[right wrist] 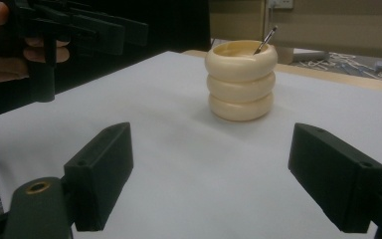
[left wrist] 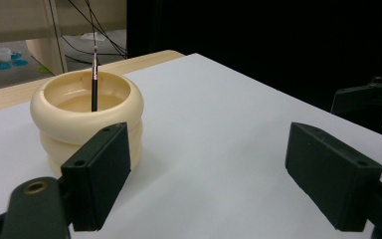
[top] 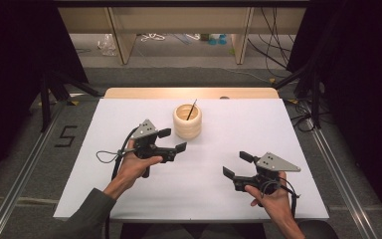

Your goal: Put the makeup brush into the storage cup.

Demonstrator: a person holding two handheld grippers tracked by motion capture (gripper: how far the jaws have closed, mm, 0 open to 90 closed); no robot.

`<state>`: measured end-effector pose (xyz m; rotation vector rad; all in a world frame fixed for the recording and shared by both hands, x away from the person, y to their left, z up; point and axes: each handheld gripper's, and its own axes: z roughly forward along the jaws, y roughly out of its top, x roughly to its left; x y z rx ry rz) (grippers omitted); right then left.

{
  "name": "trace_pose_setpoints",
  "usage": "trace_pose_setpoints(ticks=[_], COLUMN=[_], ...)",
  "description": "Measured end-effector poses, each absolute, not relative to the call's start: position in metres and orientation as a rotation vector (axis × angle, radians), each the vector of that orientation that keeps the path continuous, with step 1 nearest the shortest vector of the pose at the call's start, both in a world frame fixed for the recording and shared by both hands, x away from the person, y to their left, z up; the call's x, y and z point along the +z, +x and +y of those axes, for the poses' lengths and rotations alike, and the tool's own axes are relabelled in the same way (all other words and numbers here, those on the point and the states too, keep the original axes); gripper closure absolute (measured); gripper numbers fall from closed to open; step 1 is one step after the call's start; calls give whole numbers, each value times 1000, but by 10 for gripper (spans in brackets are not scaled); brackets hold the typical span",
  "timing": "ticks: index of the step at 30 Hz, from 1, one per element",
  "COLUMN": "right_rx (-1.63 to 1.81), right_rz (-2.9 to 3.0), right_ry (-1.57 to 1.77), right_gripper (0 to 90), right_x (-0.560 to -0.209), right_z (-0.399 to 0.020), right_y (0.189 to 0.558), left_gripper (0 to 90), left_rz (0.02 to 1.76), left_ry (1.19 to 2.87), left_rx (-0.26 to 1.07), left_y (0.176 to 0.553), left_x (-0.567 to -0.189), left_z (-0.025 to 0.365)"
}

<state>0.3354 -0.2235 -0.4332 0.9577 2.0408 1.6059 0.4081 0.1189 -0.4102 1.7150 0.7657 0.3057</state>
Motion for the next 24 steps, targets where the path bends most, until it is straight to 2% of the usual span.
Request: trace_pose_setpoints(ticks=[24], right_rx=[1623], right_rz=[2028], right_ry=[952], right_gripper=[176], right_x=[-434], right_z=[-223], right_y=[336], left_gripper=[170], left_rz=[758], left_ry=[1749], left_rx=[340], left_y=[380], left_x=[-428], left_z=[132])
